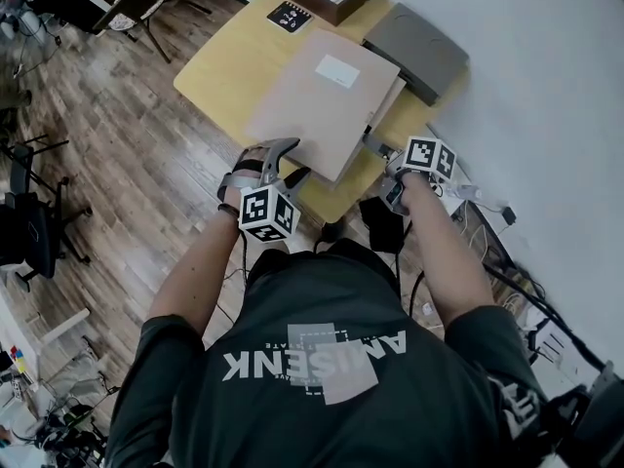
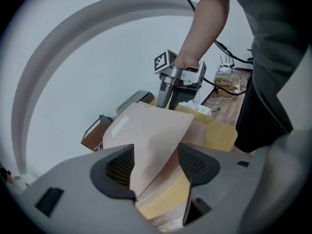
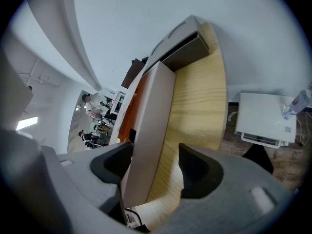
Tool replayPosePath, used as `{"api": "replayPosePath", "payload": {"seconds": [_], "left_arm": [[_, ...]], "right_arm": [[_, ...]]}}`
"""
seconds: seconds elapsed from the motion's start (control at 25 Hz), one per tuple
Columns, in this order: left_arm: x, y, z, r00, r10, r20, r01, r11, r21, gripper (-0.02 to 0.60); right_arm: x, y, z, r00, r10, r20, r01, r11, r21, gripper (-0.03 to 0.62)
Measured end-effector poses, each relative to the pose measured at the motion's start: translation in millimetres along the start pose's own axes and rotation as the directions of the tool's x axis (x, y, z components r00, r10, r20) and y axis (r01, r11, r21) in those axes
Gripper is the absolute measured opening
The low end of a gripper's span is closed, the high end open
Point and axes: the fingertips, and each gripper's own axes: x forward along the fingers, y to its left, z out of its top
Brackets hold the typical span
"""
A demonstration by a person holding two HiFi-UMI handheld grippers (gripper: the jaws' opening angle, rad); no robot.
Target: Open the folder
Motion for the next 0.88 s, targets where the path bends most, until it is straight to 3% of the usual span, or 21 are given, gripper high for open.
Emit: {"api": "replayPosePath", "payload": {"seconds": [0.24, 0.4, 0.48, 0.6, 0.72, 0.88], "left_arm": [[-10, 15, 18, 0.990, 0.096, 0.102, -0.093, 0.995, -0.035, 0.257], [-9, 18, 17, 0.989, 0.129, 0.078, -0.122, 0.988, -0.090, 0.247], [-7, 20, 11, 0.985, 0.166, 0.053, -0.158, 0.978, -0.138, 0.244], [-9, 25, 11, 0.972, 0.230, 0.058, -0.216, 0.960, -0.179, 0.192], [-16, 34, 18, 0.953, 0.291, 0.084, -0.272, 0.944, -0.186, 0.192], [-22, 47, 21, 0.928, 0.363, 0.089, -0.332, 0.910, -0.249, 0.177]], "right_arm": [[2, 1, 1, 1.000, -0.002, 0.002, 0.002, 1.000, -0.009, 0.287], [1, 0, 0, 1.000, 0.005, 0.005, -0.005, 1.000, -0.012, 0.288], [3, 1, -1, 1.000, 0.008, 0.006, -0.008, 1.000, -0.011, 0.288], [4, 1, -1, 1.000, 0.005, -0.001, -0.005, 1.000, -0.022, 0.288], [4, 2, 1, 1.000, 0.001, -0.011, -0.002, 0.999, -0.045, 0.288], [4, 2, 2, 1.000, 0.000, -0.010, -0.001, 0.999, -0.054, 0.288]]}}
